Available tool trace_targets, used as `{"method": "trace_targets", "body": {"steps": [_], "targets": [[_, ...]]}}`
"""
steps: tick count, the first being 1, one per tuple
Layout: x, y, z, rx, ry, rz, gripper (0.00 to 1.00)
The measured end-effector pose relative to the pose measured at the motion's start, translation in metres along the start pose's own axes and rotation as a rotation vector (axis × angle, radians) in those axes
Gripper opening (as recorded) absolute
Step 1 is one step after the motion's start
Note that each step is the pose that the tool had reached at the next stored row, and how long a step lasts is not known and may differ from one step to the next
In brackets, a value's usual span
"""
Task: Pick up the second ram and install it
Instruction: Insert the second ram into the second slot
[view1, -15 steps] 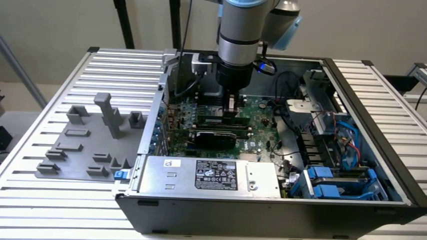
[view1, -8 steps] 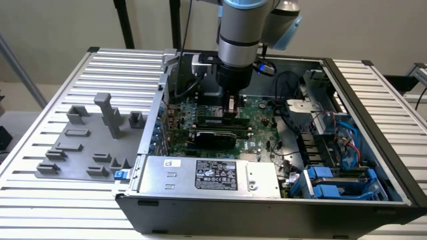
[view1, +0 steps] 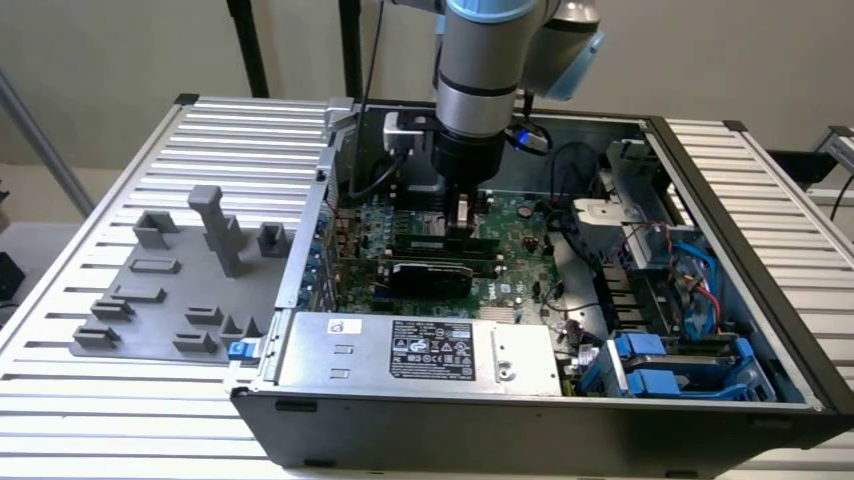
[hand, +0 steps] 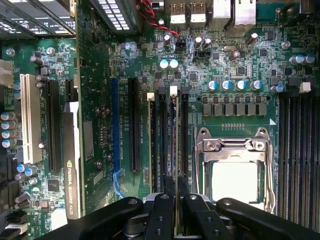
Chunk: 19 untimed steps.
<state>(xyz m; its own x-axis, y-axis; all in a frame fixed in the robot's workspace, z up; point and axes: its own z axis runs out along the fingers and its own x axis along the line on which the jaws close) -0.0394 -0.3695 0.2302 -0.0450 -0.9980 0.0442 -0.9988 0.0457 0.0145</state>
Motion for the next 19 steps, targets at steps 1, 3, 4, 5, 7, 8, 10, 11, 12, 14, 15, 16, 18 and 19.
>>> {"method": "trace_targets", "body": {"steps": [1, 3, 4, 5, 7, 8, 10, 11, 12, 14, 15, 16, 18, 19], "targets": [[0.0, 0.0, 0.0003, 0.0, 0.0, 0.0, 0.14], [0.0, 0.0, 0.0009, 0.0, 0.0, 0.0, 0.14], [-0.0001, 0.0, 0.0013, 0.0001, -0.0001, -0.001, 0.14], [-0.0001, 0.0, 0.0016, 0.0, -0.0001, -0.001, 0.14], [0.0, 0.0, 0.0024, 0.0001, 0.0001, -0.002, 0.14], [0.0, 0.0, 0.0027, 0.0001, 0.0001, -0.003, 0.14], [0.0001, 0.0, 0.0031, 0.0001, 0.0001, -0.004, 0.14], [0.0001, 0.0, 0.0033, 0.0001, 0.0001, -0.004, 0.14], [0.0001, -0.0001, 0.0036, 0.0002, 0.0, -0.005, 0.14], [0.0001, -0.0001, 0.0041, 0.0002, 0.0001, -0.005, 0.14], [0.0001, -0.0001, 0.0044, 0.0002, 0.0, -0.005, 0.14], [0.0001, -0.0001, 0.0046, 0.0002, 0.0001, -0.006, 0.14], [0.0002, -0.0001, 0.0051, 0.0002, 0.0001, -0.006, 0.14], [0.0002, 0.0, 0.0053, 0.0003, 0.0001, -0.006, 0.14]]}}
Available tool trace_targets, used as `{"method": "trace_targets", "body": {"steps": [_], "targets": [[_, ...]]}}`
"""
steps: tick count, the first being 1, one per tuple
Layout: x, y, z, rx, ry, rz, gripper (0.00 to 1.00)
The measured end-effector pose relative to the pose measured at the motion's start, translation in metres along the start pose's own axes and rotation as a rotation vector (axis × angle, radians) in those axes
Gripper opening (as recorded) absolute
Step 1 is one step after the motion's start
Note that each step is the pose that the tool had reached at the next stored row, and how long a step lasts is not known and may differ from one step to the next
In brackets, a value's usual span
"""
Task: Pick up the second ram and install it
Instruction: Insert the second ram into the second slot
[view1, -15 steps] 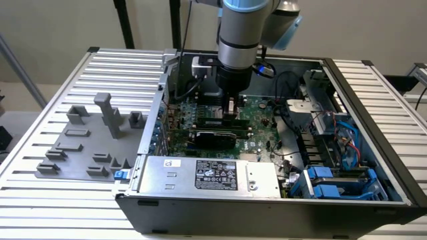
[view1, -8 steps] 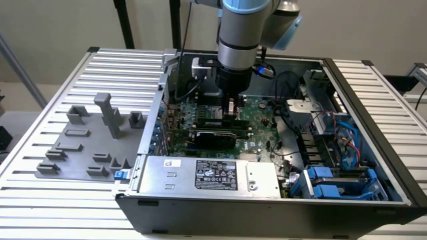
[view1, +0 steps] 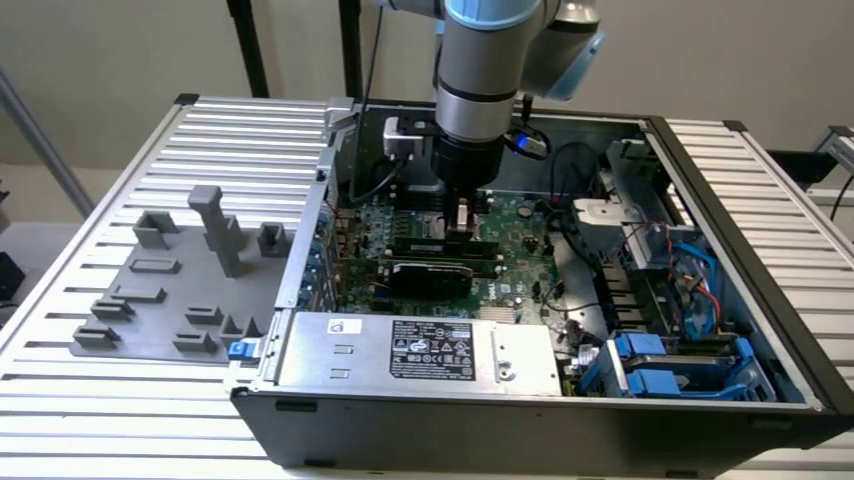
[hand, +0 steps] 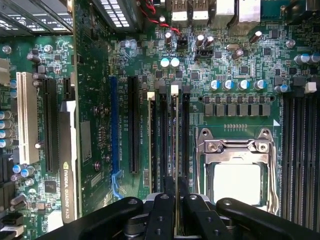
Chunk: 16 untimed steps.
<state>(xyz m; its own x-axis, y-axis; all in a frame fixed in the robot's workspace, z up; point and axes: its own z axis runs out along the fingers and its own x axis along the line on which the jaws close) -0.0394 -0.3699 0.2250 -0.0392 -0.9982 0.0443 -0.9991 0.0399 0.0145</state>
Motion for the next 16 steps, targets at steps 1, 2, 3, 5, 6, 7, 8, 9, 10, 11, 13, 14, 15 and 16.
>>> {"method": "trace_targets", "body": {"steps": [1, 2, 3, 5, 6, 7, 8, 9, 10, 11, 13, 14, 15, 16], "targets": [[0.0, 0.0, 0.0002, 0.0, 0.0, 0.0, 0.14], [0.0, 0.0001, 0.0004, 0.0, 0.0, 0.0, 0.14], [0.0, 0.0002, 0.0006, 0.0, -0.0001, 0.0, 0.14], [0.0, 0.0005, 0.001, 0.0, 0.0, 0.0, 0.14], [0.0, 0.0007, 0.0012, 0.0, -0.0001, 0.0, 0.14], [0.0, 0.001, 0.0014, 0.0, -0.0001, 0.0, 0.14], [0.0, 0.0011, 0.0016, -0.0001, 0.0, 0.0, 0.14], [0.0, 0.0013, 0.0018, 0.0, 0.0, 0.0, 0.14], [0.0, 0.0014, 0.0019, -0.0001, 0.0001, 0.0, 0.14], [0.0, 0.0015, 0.002, 0.0, 0.0001, 0.0, 0.14], [-0.0001, 0.0016, 0.0021, 0.0001, 0.0, 0.0, 0.14], [-0.0002, 0.0017, 0.0022, 0.0001, -0.0001, 0.0, 0.14], [-0.0003, 0.0017, 0.0023, 0.0001, -0.0001, 0.0, 0.14], [-0.0003, 0.0018, 0.0023, 0.0001, -0.0001, -0.001, 0.14]]}}
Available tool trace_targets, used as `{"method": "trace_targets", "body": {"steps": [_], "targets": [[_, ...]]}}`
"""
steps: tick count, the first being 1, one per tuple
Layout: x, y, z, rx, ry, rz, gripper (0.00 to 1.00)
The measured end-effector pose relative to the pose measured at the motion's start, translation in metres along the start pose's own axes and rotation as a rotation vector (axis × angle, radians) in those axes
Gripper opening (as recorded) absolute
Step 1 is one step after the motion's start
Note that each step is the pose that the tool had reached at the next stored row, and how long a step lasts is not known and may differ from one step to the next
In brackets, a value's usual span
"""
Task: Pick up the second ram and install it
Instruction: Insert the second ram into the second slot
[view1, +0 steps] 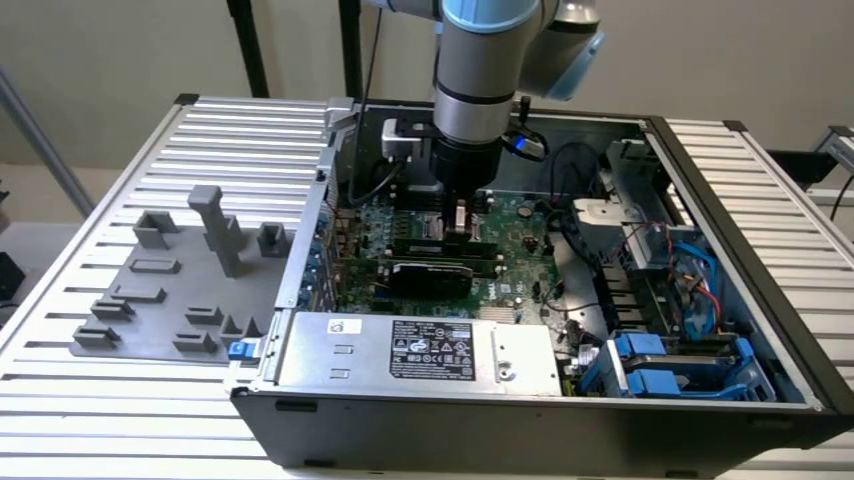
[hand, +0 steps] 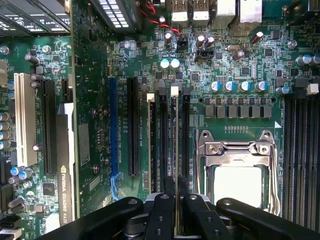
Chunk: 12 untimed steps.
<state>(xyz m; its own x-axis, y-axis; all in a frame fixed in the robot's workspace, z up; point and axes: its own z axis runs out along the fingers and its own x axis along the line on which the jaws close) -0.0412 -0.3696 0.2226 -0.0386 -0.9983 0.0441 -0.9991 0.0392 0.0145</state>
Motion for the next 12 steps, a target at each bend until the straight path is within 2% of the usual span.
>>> {"method": "trace_targets", "body": {"steps": [12], "targets": [[-0.0008, 0.0004, 0.0008, 0.0, 0.0001, -0.001, 0.14]]}}
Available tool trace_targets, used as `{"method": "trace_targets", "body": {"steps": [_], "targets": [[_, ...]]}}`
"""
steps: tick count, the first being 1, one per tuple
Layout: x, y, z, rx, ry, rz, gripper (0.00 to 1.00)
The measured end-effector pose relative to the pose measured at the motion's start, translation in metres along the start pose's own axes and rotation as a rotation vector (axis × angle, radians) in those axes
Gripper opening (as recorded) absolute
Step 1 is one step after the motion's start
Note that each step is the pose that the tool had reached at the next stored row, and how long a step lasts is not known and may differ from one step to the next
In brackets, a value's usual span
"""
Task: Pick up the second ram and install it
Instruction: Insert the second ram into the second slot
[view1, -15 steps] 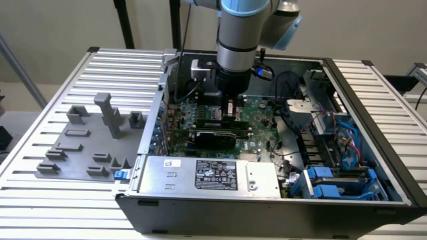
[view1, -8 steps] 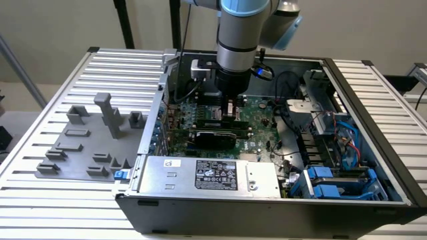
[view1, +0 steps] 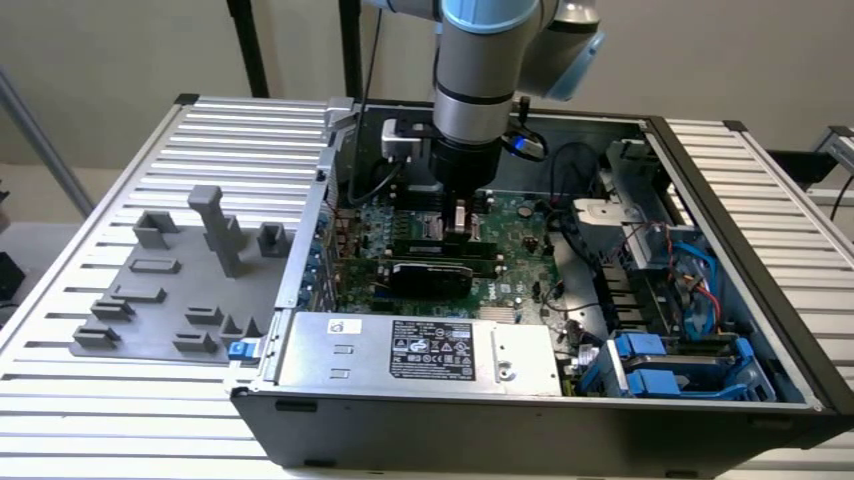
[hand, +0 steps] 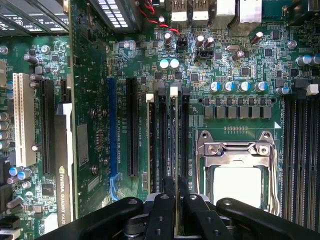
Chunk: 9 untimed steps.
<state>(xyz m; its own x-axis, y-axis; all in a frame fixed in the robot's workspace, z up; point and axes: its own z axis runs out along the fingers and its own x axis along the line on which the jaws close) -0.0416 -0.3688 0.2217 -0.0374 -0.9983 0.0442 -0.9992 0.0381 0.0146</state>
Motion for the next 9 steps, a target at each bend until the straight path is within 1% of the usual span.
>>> {"method": "trace_targets", "body": {"steps": [9], "targets": [[-0.0005, 0.0, 0.0007, 0.0, 0.0, 0.0, 0.14]]}}
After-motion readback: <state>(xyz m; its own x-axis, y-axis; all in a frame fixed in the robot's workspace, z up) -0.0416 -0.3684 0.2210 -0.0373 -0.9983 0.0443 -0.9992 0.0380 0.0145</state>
